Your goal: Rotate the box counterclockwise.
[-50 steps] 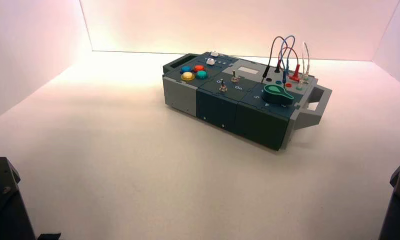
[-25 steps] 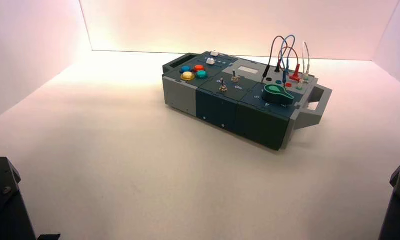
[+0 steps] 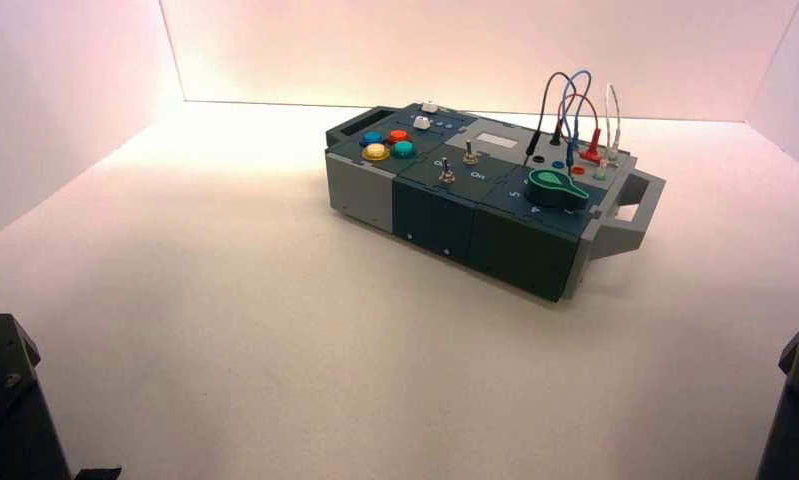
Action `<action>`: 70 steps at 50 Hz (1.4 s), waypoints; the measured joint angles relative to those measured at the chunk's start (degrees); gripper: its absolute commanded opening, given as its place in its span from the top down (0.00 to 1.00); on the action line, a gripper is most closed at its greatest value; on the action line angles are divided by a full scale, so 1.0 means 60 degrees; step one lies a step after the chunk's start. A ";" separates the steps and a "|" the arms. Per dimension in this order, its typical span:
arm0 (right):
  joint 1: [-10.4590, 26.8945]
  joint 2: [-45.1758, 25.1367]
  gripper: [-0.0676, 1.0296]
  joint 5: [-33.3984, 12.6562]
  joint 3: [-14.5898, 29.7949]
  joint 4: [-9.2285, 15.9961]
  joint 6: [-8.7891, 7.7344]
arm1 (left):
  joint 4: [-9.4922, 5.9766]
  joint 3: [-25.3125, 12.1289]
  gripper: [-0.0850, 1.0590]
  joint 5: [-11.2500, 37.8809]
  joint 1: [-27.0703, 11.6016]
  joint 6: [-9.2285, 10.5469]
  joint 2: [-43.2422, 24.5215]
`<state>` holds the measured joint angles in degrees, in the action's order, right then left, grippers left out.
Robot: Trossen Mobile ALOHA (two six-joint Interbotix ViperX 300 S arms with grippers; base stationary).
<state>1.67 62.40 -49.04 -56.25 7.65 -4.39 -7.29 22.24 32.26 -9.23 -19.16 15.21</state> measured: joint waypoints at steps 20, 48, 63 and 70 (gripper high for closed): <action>0.0015 -0.0615 0.96 -0.0747 0.0117 0.0601 -0.0044 | -0.0073 -0.2417 0.95 0.2549 -0.1069 -0.0864 -0.2490; 0.0073 -0.1465 0.96 -0.2856 0.0264 0.1875 -0.0205 | -0.0088 -0.3105 0.95 0.2563 -0.2065 -0.1699 -0.4365; 0.0073 -0.1890 0.96 -0.3208 -0.0322 0.1860 -0.0029 | -0.0132 -0.3530 0.95 0.2300 -0.2124 -0.1963 -0.5215; 0.0073 -0.2021 0.96 -0.3193 -0.0498 0.1611 0.0249 | -0.0234 -0.3779 0.95 0.2109 -0.2183 -0.1963 -0.5669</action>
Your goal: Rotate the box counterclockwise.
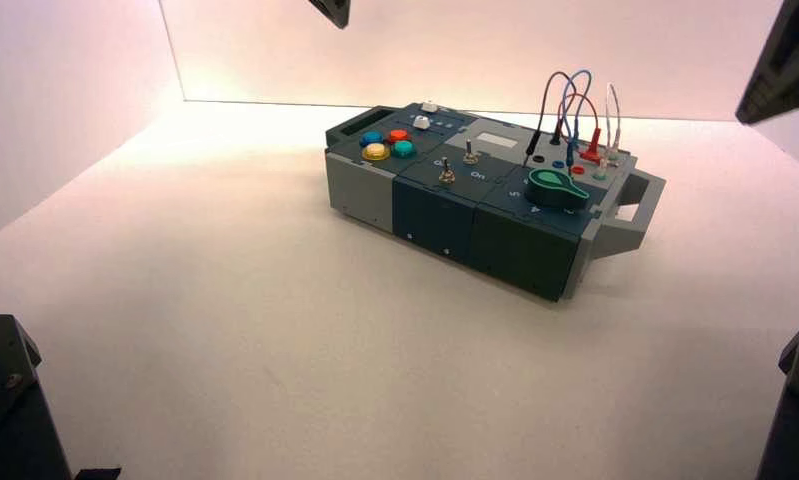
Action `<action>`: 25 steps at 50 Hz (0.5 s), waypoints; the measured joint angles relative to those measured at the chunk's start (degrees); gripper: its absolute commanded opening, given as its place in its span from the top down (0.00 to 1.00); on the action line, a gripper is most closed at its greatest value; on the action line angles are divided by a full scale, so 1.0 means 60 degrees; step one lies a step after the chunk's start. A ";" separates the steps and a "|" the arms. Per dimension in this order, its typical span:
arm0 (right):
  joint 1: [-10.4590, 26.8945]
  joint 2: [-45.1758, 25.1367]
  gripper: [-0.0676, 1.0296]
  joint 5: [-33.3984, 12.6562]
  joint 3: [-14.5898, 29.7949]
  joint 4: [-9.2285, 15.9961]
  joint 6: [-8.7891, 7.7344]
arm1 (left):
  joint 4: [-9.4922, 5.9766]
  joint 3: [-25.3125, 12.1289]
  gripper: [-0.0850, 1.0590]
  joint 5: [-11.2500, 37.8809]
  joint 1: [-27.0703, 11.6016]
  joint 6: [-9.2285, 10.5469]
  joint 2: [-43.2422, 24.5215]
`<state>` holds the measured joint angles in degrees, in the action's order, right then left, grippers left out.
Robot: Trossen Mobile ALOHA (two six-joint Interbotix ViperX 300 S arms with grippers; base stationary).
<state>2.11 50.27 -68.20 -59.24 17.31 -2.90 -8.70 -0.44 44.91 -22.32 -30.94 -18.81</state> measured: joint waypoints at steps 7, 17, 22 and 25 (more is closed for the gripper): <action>0.0000 -0.0015 0.96 0.0029 0.0000 -0.0410 0.0498 | -0.0220 -0.0366 0.95 -0.0015 -0.0073 -0.0073 -0.0513; 0.0015 -0.0234 0.96 -0.0015 -0.0029 -0.0469 0.0601 | -0.0322 -0.0850 0.95 0.0000 -0.0293 -0.0176 -0.1099; 0.0044 -0.0454 0.96 -0.0029 -0.0029 -0.0410 0.0630 | -0.0337 -0.1084 0.95 0.0059 -0.0337 -0.0234 -0.1377; 0.0146 -0.0615 0.96 -0.0029 -0.0029 -0.0352 0.0674 | -0.0337 -0.1201 0.95 0.0117 -0.0337 -0.0264 -0.1523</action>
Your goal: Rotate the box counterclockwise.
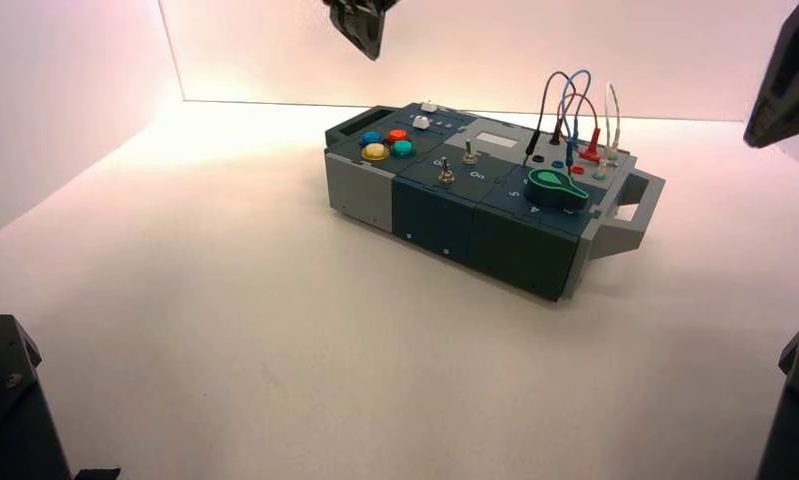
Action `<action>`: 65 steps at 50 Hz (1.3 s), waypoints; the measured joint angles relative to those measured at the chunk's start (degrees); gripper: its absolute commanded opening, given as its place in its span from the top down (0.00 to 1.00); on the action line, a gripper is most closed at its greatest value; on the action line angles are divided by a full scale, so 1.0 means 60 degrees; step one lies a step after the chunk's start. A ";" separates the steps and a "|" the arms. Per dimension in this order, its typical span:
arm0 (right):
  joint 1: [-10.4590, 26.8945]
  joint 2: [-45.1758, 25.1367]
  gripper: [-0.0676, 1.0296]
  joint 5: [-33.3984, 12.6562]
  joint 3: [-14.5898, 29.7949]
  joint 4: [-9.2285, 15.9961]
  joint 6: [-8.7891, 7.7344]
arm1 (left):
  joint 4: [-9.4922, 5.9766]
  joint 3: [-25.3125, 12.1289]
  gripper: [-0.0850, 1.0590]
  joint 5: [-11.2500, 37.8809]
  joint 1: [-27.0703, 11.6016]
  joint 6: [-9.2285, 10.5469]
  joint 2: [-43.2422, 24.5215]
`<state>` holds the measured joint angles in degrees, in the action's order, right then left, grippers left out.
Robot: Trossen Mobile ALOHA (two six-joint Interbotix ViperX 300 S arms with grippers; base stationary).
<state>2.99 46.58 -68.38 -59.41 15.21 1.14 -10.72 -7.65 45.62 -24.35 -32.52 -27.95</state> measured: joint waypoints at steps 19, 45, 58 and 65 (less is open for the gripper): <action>0.0703 -0.1113 0.96 0.0439 -0.0132 0.0264 0.0542 | 0.0000 -0.0747 0.95 0.0205 0.0000 -0.0234 -0.0776; 0.0879 -0.2578 0.96 0.1333 -0.0190 0.0439 0.0674 | -0.0073 -0.1655 0.95 0.0322 0.0000 -0.0322 -0.1714; 0.1230 -0.3735 0.96 0.2051 -0.0234 0.0542 0.0688 | -0.0176 -0.2549 0.95 0.0732 0.0000 -0.0337 -0.2388; 0.1538 -0.4146 0.96 0.2373 -0.0117 0.0688 0.0688 | -0.0205 -0.2622 0.95 0.0835 0.0000 -0.0337 -0.2534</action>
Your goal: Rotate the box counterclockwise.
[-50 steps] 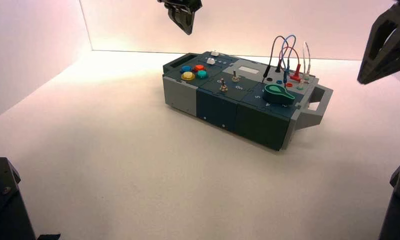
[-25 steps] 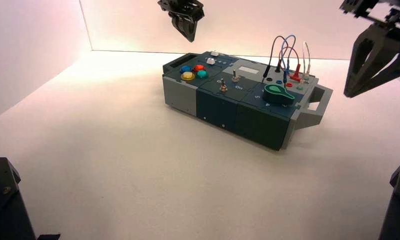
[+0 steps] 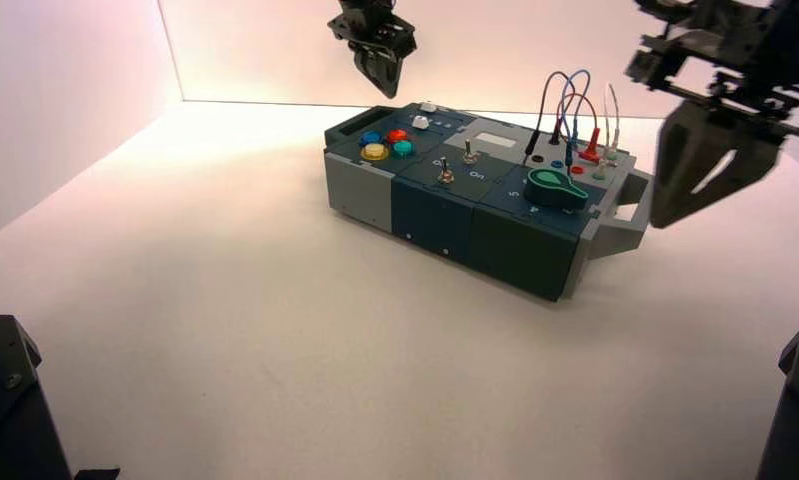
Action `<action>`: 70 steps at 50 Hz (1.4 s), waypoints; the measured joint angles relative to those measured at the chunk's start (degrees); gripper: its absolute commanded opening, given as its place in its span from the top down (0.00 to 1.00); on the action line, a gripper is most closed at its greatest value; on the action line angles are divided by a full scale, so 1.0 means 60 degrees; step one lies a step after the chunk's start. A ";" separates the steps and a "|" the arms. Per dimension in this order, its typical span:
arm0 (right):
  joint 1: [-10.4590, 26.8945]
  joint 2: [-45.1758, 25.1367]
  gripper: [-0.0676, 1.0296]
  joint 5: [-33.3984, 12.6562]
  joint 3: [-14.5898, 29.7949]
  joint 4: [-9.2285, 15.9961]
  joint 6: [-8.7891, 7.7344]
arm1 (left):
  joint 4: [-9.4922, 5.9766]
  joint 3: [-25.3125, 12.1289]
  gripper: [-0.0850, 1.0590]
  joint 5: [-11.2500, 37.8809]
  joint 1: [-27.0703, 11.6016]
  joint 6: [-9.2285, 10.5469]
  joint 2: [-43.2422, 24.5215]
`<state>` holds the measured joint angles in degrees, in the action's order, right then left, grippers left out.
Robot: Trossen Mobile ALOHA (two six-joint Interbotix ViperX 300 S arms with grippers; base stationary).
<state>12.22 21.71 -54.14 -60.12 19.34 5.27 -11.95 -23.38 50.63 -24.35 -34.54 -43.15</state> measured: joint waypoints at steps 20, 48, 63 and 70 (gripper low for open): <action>0.0044 -0.1362 0.96 0.0747 0.0015 -0.0015 -0.0146 | -0.0249 0.0161 0.95 -0.0132 -0.0015 0.0015 -0.0117; 0.0044 -0.2139 0.96 0.1187 0.0146 -0.0718 -0.0190 | -0.0308 0.0630 0.95 -0.0542 0.0000 0.0029 -0.0088; 0.0044 -0.2432 0.96 0.1421 0.0469 -0.1084 -0.0190 | -0.0293 0.0703 0.95 -0.0542 0.0000 0.0029 -0.0059; 0.0044 -0.2534 0.96 0.1670 0.0557 -0.1260 -0.0176 | -0.0278 0.0806 0.95 -0.0542 0.0000 0.0029 0.0015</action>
<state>12.48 6.50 -44.12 -56.78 11.78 4.22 -13.62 -18.54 47.37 -24.35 -34.37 -43.07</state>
